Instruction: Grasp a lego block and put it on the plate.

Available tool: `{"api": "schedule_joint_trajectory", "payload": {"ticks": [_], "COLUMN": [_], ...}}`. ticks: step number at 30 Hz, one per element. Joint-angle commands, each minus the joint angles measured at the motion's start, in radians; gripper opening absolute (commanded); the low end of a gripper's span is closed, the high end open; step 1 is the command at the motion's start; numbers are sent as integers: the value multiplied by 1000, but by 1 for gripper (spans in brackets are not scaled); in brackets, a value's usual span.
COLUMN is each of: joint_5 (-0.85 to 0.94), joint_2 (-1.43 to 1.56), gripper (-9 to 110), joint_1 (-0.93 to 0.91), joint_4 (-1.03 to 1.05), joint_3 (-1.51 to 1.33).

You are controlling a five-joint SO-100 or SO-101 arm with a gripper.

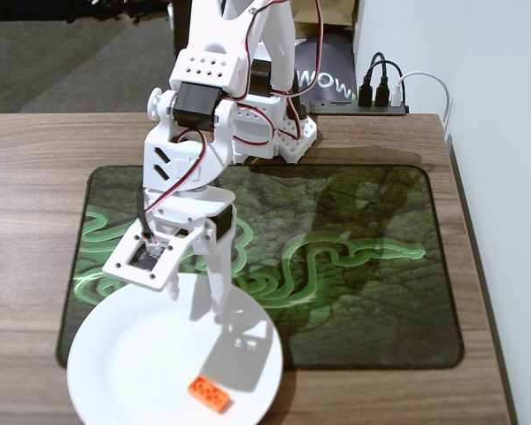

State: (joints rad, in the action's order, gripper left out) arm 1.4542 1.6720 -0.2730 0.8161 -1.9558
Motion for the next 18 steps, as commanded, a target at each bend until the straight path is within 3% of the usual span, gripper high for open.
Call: {"api": "schedule_joint_trajectory", "payload": {"ticks": [1,12,16,18], "joint_5": [-11,-46,-135,-218], "joint_2": [41,138,224,279], "gripper": [21,20,1,1], "joint_1": [9,34,71,84], "joint_4": [5,34,55,66], "joint_3": [38,-23,-71,-92]}}
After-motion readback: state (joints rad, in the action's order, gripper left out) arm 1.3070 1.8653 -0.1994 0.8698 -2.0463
